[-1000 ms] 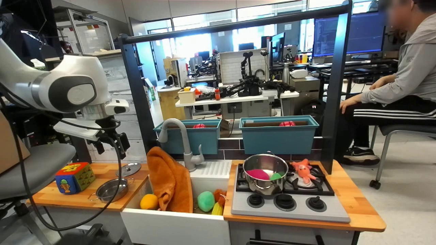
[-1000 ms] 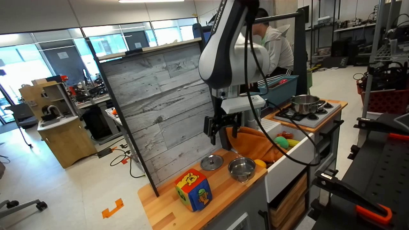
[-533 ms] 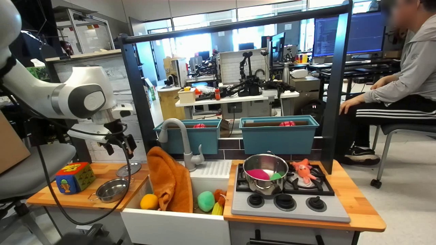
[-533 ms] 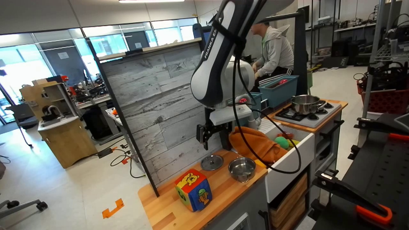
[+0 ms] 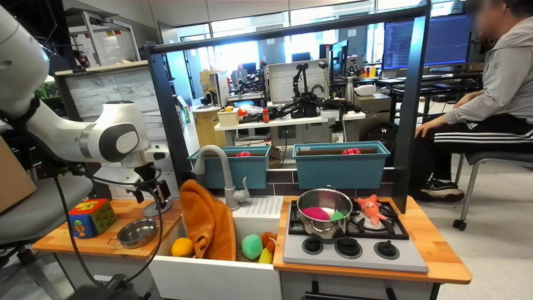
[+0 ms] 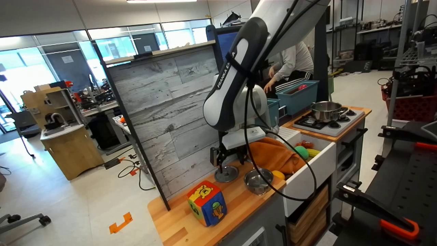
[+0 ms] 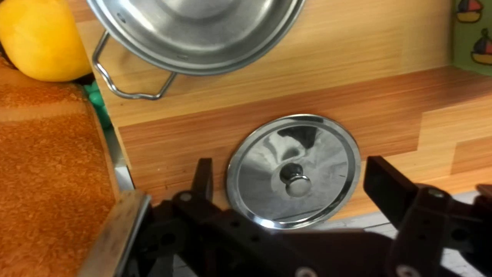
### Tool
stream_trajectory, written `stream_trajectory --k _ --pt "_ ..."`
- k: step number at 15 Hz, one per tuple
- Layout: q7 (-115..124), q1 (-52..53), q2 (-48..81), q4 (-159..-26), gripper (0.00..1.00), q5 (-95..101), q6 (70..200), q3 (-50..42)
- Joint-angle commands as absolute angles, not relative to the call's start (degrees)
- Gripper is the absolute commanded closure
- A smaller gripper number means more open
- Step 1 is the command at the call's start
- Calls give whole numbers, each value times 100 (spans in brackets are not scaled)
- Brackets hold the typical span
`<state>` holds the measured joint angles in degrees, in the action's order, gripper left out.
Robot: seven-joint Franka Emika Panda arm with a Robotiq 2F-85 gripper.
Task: Pick up the lid from the countertop and put it on the silver pot.
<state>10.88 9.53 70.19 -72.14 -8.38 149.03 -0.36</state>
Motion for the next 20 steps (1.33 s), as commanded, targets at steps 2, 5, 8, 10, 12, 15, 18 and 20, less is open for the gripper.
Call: stream_trajectory --k 2,5,8,10,12,15,18,20 --pt "1160 1081 7507 -6543 0 -593 15040 -66" --pt "1161 1140 7680 -6325 0 -509 14957 -79" --pt "1182 1187 7850 -6150 0 -385 14949 -163" --pt "1203 1218 7925 -6120 0 -305 15034 -257" --pt "1207 1247 7953 -6092 0 -189 15089 -353" --pt "1211 1241 7944 -6081 0 -123 15136 -403" --pt "1234 1256 7976 -5979 35 -67 15128 -452" --pt "1237 1256 7979 -5960 51 -53 15113 -465"
